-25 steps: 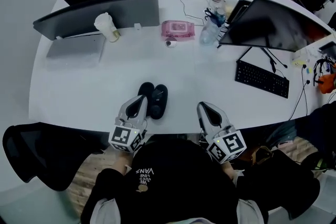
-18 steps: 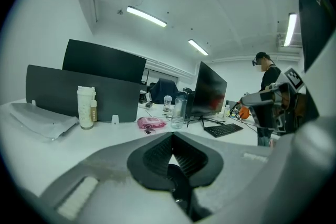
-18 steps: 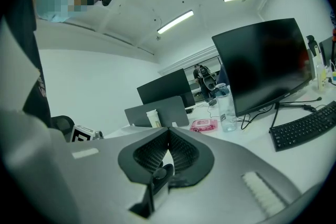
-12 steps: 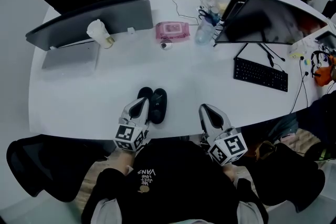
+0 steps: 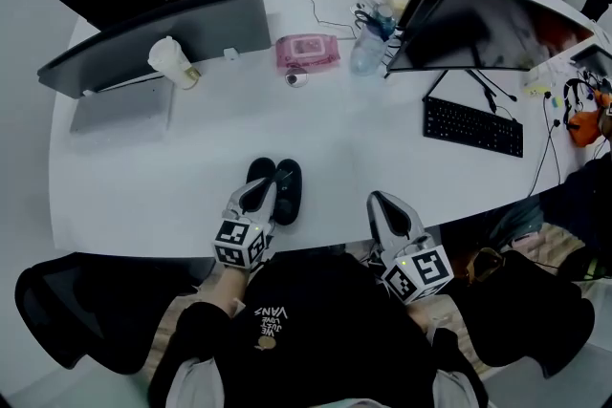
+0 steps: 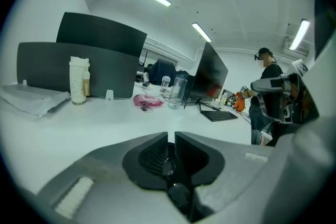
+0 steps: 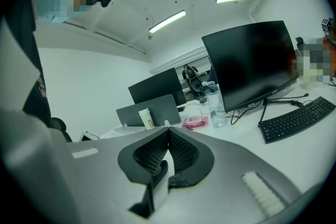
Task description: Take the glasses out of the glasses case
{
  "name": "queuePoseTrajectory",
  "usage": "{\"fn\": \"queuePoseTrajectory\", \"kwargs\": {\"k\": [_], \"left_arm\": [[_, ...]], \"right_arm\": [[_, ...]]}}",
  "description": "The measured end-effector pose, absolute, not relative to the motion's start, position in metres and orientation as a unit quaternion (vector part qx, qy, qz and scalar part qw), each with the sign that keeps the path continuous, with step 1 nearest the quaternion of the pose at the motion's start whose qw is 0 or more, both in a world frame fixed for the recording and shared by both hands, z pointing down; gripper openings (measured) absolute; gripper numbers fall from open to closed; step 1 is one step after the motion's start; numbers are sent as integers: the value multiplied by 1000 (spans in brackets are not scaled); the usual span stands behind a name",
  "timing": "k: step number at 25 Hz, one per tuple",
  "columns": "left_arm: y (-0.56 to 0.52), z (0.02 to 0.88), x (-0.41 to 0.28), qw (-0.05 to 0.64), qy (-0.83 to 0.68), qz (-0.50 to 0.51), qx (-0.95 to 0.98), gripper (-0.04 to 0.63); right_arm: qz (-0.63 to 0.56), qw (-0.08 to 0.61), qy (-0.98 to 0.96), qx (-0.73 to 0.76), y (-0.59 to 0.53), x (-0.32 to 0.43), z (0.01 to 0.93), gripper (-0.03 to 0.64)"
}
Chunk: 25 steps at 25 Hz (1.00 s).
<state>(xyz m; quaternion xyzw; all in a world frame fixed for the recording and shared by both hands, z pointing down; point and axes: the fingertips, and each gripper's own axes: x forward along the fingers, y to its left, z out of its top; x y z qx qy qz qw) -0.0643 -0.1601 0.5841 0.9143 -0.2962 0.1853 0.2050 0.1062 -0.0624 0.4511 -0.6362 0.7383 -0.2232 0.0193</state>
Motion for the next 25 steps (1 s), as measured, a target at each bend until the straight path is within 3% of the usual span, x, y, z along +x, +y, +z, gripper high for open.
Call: {"fn": "queuePoseTrajectory", "kwargs": {"k": [7,25], "left_arm": [[-157,608,-60,224,-282,229,904,82],[-145,648,-52,251,-257,299,884,129]], "right_arm": [[-228,15,729,-645,-56,112,456,2],[-234,15,720,-654,-48,120,461,2]]}}
